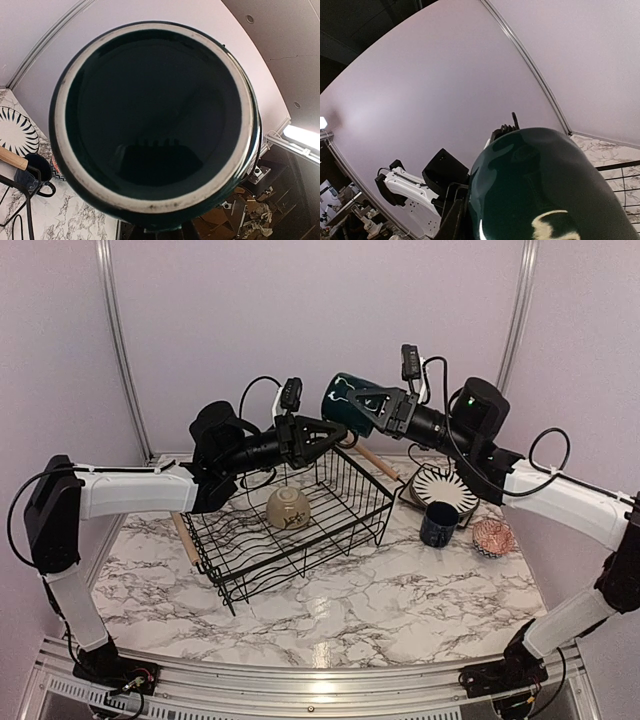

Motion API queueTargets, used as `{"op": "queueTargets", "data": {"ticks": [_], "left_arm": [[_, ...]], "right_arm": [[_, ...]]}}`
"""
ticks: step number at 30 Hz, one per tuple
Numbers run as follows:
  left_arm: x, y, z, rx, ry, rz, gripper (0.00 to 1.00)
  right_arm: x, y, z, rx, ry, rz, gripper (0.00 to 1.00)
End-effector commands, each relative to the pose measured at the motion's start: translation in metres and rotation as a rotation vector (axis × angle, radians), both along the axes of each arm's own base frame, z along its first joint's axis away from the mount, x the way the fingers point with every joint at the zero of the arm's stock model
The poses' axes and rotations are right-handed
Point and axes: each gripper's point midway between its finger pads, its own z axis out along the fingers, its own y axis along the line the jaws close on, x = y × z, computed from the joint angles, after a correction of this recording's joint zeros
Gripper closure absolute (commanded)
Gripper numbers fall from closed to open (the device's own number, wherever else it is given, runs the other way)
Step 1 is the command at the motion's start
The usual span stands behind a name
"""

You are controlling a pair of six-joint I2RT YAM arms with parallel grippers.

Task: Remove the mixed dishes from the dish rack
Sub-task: Pass from the left arm to the right, then place the cup at the corner of the board.

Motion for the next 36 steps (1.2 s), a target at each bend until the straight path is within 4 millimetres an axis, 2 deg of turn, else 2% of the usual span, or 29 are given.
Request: {"op": "queueTargets", "data": {"ticks": [1, 2, 5, 11, 13, 17, 21, 25, 27, 30, 36], "left_arm": [[-0.015, 0.000, 0.025, -0.057, -0.099, -0.039, 1.00], [-0.014, 0.001, 0.025, -0.051, -0.100, -0.032, 1.00], [-0.013, 0.002, 0.023, -0.030, -0.114, -0.013, 0.87], [0.003, 0.018, 0.012, 0.017, -0.121, 0.073, 0.40], [0.011, 0.027, 0.009, 0.036, -0.126, 0.115, 0.33], [0.025, 0.039, -0.004, 0.140, -0.152, 0.201, 0.27], [0.034, 0.049, -0.007, 0.248, -0.210, 0.295, 0.22], [0.042, 0.058, -0.006, 0.276, -0.231, 0.351, 0.18], [0.046, 0.062, -0.004, 0.274, -0.233, 0.366, 0.16], [0.048, 0.063, -0.003, 0.273, -0.240, 0.374, 0.06], [0.047, 0.063, -0.003, 0.277, -0.254, 0.365, 0.04]], "right_arm": [[-0.009, 0.000, 0.021, 0.041, -0.057, 0.022, 0.87], [-0.009, -0.001, 0.021, 0.036, -0.056, 0.016, 0.92], [-0.012, -0.006, 0.023, 0.030, -0.066, -0.005, 1.00], [-0.016, -0.028, 0.025, -0.056, -0.104, -0.123, 1.00], [-0.018, -0.039, 0.023, -0.102, -0.117, -0.182, 1.00], [-0.017, -0.073, 0.013, -0.239, -0.116, -0.353, 1.00], [-0.014, -0.111, -0.021, -0.450, -0.028, -0.517, 1.00], [-0.017, -0.146, -0.057, -0.614, 0.085, -0.632, 1.00], [-0.023, -0.155, -0.076, -0.678, 0.150, -0.639, 1.00], [-0.032, -0.162, -0.103, -0.771, 0.256, -0.621, 1.00], [-0.051, -0.180, -0.170, -1.017, 0.486, -0.585, 1.00]]}}
